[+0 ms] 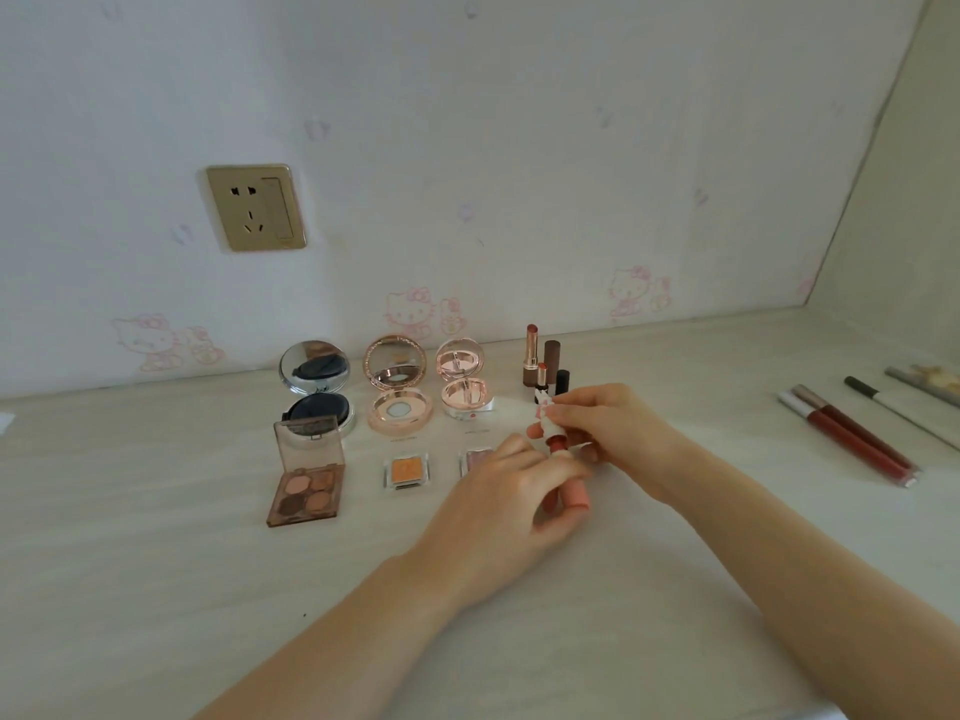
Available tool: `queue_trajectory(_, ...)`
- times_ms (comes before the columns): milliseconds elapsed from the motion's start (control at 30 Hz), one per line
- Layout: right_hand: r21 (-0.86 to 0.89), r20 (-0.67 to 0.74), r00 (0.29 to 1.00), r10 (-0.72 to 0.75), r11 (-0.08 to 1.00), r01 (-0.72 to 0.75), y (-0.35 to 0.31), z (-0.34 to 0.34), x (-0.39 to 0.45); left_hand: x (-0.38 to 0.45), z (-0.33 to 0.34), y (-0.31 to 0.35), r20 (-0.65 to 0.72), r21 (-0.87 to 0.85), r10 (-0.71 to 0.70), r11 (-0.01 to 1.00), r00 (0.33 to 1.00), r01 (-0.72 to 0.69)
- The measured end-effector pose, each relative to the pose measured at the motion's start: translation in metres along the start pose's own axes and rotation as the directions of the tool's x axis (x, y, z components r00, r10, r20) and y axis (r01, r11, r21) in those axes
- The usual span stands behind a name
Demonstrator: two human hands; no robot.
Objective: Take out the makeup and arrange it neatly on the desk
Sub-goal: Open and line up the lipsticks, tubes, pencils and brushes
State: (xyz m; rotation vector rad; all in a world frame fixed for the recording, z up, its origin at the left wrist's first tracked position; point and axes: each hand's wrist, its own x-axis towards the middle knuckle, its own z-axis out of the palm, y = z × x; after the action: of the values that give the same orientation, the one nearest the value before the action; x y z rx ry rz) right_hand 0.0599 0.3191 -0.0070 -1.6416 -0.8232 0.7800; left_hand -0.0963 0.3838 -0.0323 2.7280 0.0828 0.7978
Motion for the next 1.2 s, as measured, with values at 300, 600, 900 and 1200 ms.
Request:
queue_trajectory(300,0.112,0.009,0.999,0.040,0.993,-0.041,0.006,-0.002,0.004,-0.003,0.001,0.000,-0.025,0.026,0.038,0.999,0.999,-0.038)
queue_trajectory(600,-0.070,-0.040,0.998,0.041,0.997,-0.044,0.005,-0.002,0.006,-0.007,0.002,0.005,0.009,0.038,0.032,0.999,0.999,-0.032)
queue_trajectory(900,-0.182,-0.090,0.995,0.040,0.982,-0.056,0.004,0.003,0.014,-0.004,0.004,0.001,0.010,0.028,-0.015,0.999,1.000,0.014)
queue_trajectory(1200,-0.258,-0.064,0.997,-0.052,0.966,0.033,0.007,0.010,0.014,-0.005,0.000,0.001,0.037,-0.013,-0.058,0.998,0.998,0.059)
